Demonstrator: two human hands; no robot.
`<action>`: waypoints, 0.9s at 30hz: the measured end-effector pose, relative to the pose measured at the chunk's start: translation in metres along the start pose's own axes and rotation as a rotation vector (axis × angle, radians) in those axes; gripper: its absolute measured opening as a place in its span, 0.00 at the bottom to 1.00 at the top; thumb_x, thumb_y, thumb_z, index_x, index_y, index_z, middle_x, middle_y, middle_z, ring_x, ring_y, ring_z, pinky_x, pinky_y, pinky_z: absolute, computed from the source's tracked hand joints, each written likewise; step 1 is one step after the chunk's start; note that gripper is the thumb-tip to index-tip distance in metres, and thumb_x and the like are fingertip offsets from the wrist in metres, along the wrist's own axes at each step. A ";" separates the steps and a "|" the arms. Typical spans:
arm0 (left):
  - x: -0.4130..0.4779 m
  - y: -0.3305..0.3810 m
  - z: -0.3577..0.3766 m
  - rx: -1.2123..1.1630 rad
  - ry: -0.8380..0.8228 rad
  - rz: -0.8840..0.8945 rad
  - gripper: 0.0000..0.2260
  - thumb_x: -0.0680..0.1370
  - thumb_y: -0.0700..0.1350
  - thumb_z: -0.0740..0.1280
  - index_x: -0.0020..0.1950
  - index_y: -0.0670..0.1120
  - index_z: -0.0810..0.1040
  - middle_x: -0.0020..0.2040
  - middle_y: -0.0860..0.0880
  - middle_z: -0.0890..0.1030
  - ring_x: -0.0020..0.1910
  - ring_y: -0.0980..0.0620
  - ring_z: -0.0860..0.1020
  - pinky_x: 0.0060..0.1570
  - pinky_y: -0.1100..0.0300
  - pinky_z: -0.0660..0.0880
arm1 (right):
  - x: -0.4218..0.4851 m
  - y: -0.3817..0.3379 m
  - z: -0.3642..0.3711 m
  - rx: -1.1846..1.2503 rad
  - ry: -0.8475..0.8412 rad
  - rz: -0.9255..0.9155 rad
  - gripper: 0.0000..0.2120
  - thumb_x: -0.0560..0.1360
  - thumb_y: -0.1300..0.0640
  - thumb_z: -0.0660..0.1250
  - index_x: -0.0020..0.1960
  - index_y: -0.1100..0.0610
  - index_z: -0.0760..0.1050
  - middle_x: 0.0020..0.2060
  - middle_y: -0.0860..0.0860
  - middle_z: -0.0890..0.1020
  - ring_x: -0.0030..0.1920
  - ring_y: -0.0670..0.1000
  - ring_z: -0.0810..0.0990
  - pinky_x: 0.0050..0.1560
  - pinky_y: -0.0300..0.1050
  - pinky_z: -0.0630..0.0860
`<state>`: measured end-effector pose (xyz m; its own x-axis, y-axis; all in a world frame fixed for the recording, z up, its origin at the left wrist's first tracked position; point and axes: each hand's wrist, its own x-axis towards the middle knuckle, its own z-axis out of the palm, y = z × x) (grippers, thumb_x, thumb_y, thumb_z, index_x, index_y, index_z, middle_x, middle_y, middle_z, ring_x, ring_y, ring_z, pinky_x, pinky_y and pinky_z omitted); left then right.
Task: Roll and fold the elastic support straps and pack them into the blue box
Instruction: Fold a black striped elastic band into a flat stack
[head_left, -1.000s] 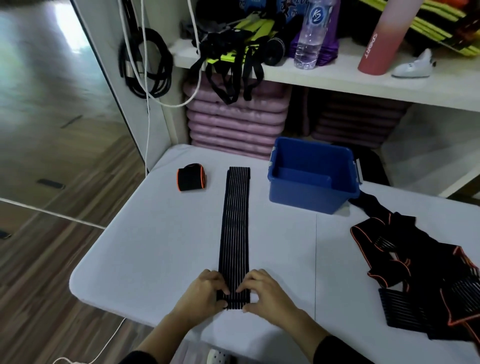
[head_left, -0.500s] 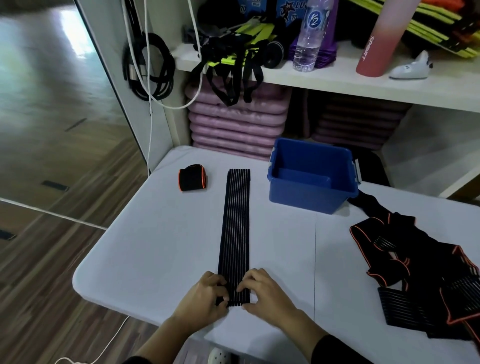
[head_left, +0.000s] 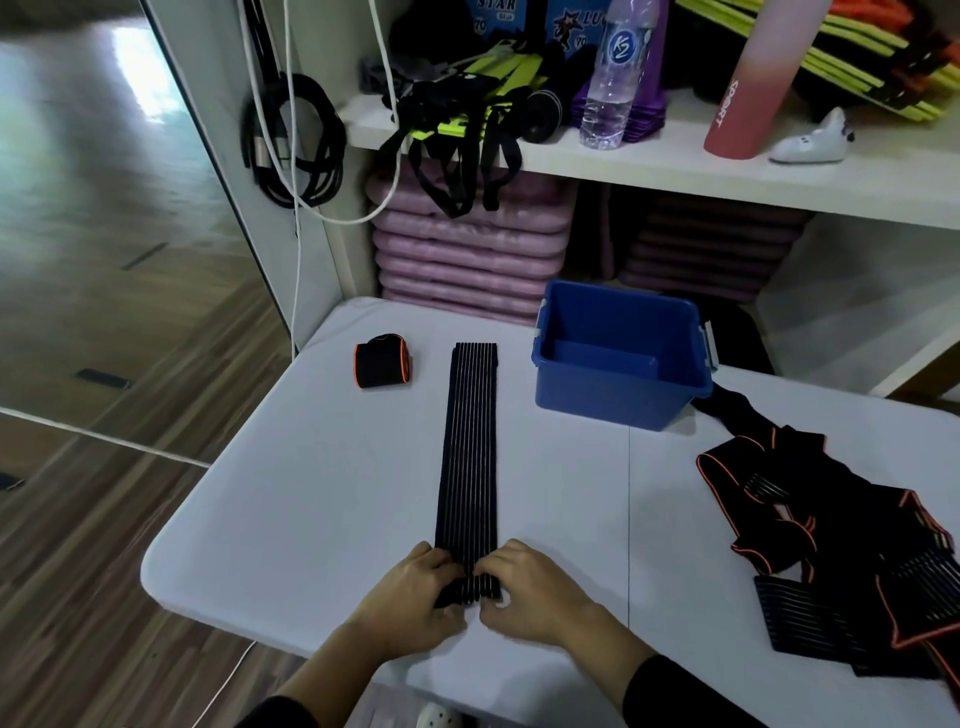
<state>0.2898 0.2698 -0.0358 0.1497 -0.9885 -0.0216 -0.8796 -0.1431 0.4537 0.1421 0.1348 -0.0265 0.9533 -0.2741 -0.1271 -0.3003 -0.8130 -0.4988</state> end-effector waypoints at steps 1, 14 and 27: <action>0.002 0.002 -0.003 -0.065 0.011 -0.047 0.16 0.70 0.52 0.60 0.52 0.48 0.78 0.45 0.51 0.79 0.45 0.54 0.71 0.44 0.64 0.69 | 0.000 -0.001 -0.002 0.054 0.018 0.041 0.15 0.73 0.51 0.60 0.57 0.54 0.74 0.46 0.52 0.78 0.50 0.50 0.74 0.49 0.43 0.74; 0.020 0.004 -0.002 -0.345 0.130 -0.475 0.12 0.74 0.46 0.69 0.56 0.46 0.76 0.46 0.51 0.72 0.39 0.56 0.74 0.38 0.72 0.67 | 0.009 0.000 0.007 0.320 0.136 0.311 0.16 0.78 0.55 0.62 0.65 0.52 0.67 0.43 0.42 0.68 0.39 0.40 0.70 0.43 0.29 0.68; 0.011 -0.014 -0.007 -0.097 -0.032 -0.133 0.24 0.65 0.56 0.69 0.59 0.51 0.76 0.55 0.52 0.74 0.54 0.54 0.72 0.54 0.64 0.71 | 0.005 0.012 0.000 0.167 0.046 0.066 0.18 0.70 0.52 0.70 0.58 0.51 0.73 0.55 0.44 0.72 0.58 0.42 0.68 0.59 0.35 0.68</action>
<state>0.3070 0.2614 -0.0364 0.2456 -0.9625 -0.1151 -0.8050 -0.2686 0.5290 0.1435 0.1234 -0.0332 0.9279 -0.3503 -0.1273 -0.3491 -0.6970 -0.6264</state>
